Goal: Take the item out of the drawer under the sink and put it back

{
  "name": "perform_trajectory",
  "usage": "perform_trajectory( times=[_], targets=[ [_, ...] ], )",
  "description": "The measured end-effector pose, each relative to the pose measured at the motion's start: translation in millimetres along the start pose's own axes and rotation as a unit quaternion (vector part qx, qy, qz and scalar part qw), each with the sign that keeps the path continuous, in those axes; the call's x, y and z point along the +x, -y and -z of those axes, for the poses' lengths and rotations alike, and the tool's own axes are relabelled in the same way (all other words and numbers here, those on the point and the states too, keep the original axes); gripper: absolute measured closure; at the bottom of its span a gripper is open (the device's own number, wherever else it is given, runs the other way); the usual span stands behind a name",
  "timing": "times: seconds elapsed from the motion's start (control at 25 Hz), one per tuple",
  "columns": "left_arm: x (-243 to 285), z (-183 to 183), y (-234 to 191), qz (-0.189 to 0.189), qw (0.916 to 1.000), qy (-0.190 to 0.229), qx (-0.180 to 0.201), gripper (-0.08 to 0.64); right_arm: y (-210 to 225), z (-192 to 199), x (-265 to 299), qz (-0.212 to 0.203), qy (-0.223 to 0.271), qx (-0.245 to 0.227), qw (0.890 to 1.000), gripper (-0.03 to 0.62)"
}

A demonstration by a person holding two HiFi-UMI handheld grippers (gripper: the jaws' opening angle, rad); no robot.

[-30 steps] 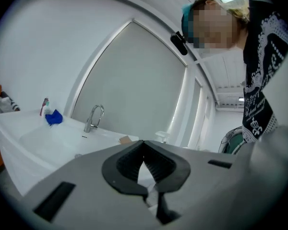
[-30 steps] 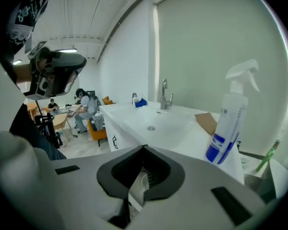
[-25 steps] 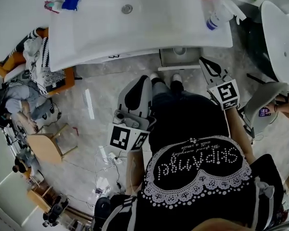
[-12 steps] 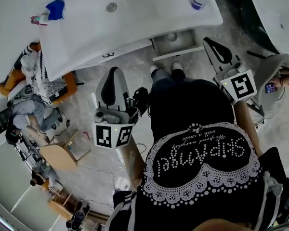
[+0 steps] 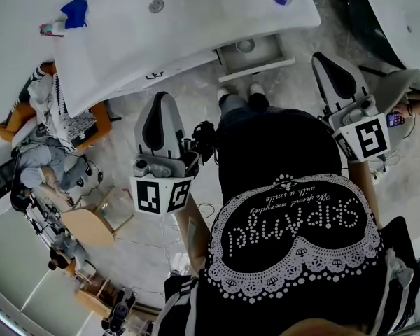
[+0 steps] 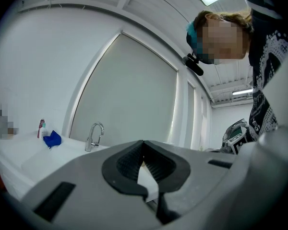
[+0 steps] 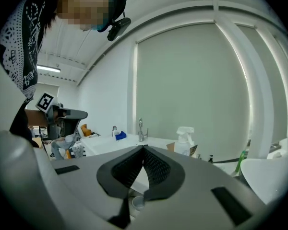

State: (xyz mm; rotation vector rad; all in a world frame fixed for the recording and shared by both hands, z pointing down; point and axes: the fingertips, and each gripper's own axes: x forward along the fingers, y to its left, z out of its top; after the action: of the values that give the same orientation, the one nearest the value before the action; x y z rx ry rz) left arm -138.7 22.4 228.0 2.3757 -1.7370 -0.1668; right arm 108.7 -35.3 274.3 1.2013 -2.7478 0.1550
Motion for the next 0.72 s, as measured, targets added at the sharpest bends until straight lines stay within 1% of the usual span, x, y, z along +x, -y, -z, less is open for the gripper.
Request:
perform_trajectory(
  times=[0.2, 0.44, 0.56, 0.72],
  targets=[
    [-1.7, 3.6, 0.1, -0.002, 1.0000, -0.006, -0.005, 0.555, -1.4, 8.4, -6.8, 0.010, -0.008, 0.025, 1.000, 0.574],
    [0.6, 10.0, 6.2, -0.004, 0.9999, -0.007, -0.013, 0.555, 5.0, 14.2, -10.6, 0.022, -0.009, 0.035, 0.999, 0.574],
    [-1.4, 10.9, 7.1, -0.003, 0.9999, -0.009, -0.013, 0.555, 2.0, 14.9, -8.6, 0.019, -0.009, 0.043, 0.999, 0.574],
    [-2.4, 8.9, 7.0, -0.008, 0.9999, -0.007, -0.009, 0.555, -1.5, 14.6, -6.0, 0.009, -0.011, 0.040, 0.999, 0.574]
  ],
)
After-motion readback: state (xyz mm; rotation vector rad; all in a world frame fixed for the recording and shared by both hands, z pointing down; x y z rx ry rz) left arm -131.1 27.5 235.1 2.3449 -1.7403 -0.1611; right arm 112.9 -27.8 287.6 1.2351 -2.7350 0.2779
